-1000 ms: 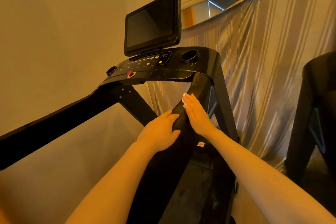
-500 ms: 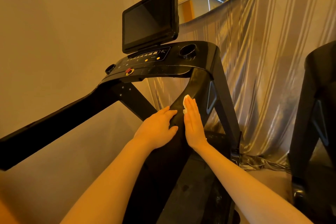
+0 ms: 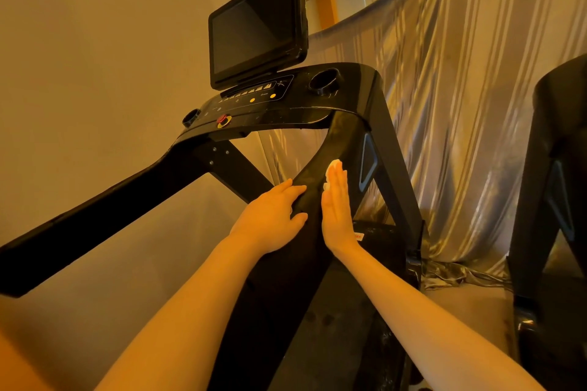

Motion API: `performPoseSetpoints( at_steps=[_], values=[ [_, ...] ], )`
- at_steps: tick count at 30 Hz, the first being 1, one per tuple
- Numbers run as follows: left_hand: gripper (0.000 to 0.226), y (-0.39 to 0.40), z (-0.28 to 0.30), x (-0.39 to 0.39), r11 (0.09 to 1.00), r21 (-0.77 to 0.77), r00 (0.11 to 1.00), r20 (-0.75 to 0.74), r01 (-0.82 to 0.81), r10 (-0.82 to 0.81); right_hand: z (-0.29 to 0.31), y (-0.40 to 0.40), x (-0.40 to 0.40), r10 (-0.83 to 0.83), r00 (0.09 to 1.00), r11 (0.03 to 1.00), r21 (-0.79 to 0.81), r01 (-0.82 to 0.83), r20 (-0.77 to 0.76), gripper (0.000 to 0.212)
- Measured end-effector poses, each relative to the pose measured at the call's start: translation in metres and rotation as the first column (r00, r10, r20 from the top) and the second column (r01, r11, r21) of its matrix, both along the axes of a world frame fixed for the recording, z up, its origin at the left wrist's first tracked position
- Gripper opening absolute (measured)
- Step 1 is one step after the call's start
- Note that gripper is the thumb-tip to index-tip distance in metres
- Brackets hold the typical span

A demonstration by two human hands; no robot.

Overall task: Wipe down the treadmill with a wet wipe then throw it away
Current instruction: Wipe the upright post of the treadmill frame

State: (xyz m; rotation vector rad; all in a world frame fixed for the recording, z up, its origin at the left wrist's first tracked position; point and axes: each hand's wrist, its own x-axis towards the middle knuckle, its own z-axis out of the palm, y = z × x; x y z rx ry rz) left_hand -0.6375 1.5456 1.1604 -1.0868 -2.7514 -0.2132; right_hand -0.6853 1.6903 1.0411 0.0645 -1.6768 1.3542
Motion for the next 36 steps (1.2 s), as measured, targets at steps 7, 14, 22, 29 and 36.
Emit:
performPoseSetpoints(
  at_steps=[7, 14, 22, 29, 36],
  values=[
    [0.059, 0.0, 0.0, 0.002, 1.0, -0.003, 1.0, -0.007, 0.0, 0.0, -0.01, 0.015, -0.018, -0.053, 0.988, 0.987, -0.145, 0.074, 0.147, 0.059],
    [0.058, 0.0, 0.001, 0.003, 1.0, 0.004, 1.0, -0.004, 0.0, 0.0, -0.001, 0.016, -0.014, 0.027, 0.98, 0.972, -0.235, 0.02, 0.195, 0.057],
    [0.058, 0.001, 0.002, 0.008, 1.0, 0.005, 1.0, -0.007, -0.004, 0.004, -0.002, 0.014, -0.012, -0.047, 0.988, 0.986, -0.15, 0.07, 0.148, 0.051],
    [0.058, 0.0, 0.003, 0.009, 1.0, 0.004, 1.0, -0.013, -0.003, 0.003, -0.03, 0.027, -0.015, -0.1, 0.801, 0.986, -0.05, 0.16, 0.591, 0.054],
    [0.059, -0.001, 0.002, 0.007, 1.0, 0.009, 1.0, -0.007, -0.011, 0.011, -0.007, 0.007, -0.005, -0.022, 0.96, 0.974, -0.212, 0.083, 0.278, 0.056]
  ],
)
